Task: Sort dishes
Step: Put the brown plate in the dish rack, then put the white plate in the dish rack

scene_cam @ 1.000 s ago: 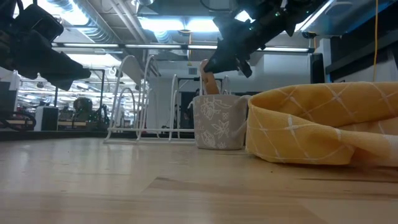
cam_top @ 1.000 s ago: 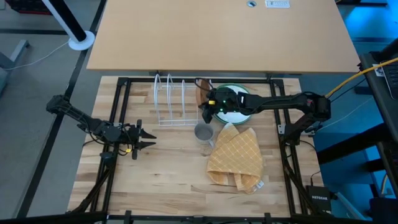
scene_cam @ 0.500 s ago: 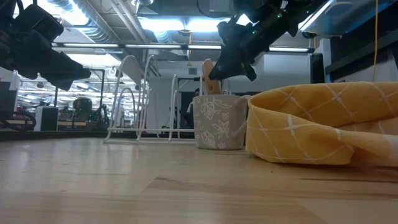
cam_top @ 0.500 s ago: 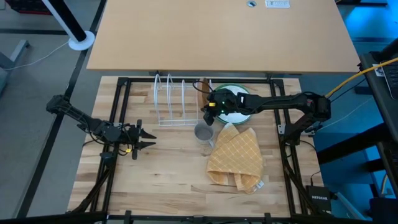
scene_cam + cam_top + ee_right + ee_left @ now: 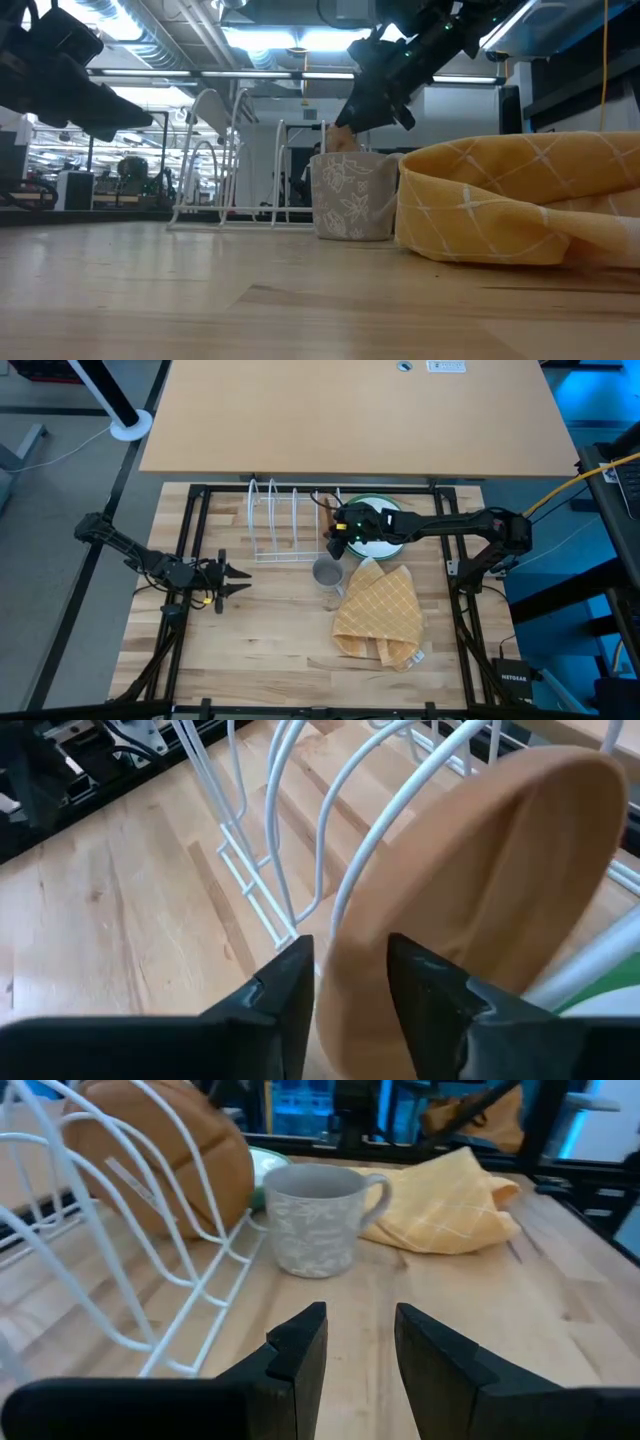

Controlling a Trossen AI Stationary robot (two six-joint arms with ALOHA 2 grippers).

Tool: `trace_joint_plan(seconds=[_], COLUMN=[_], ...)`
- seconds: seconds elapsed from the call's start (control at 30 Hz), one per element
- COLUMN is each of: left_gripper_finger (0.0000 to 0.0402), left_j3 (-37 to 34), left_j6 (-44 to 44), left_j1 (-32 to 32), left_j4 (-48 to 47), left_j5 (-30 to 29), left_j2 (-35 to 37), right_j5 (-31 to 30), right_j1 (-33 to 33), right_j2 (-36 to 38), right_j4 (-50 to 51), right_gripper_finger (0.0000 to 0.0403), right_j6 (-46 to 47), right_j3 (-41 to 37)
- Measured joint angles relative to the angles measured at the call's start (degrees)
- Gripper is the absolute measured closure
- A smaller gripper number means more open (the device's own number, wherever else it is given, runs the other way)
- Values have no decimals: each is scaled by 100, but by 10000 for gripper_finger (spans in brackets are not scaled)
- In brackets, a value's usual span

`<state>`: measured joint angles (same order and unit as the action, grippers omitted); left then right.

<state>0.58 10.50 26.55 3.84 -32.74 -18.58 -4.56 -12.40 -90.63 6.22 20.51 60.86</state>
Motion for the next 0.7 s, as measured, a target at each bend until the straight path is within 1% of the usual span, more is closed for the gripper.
trace_joint_plan(seconds=[0.27, 0.43, 0.57, 0.7], left_gripper_finger=[289, 289, 289, 289], left_j3=[-1, 0, -1, -1], left_j6=[9, 22, 22, 22], left_j1=[0, 2, 2, 2], left_j4=[0, 0, 0, 0], left_j5=[-1, -1, -1, -1], left_j2=[0, 1, -1, 1], right_j5=[58, 160, 108, 108], right_j1=[0, 0, 0, 0], right_j2=[0, 0, 0, 0], right_j4=[-2, 199, 1061, 2517], right_gripper_finger=[265, 265, 265, 265], right_j6=[-26, -659, -1005, -1211], right_j3=[21, 300, 847, 1603])
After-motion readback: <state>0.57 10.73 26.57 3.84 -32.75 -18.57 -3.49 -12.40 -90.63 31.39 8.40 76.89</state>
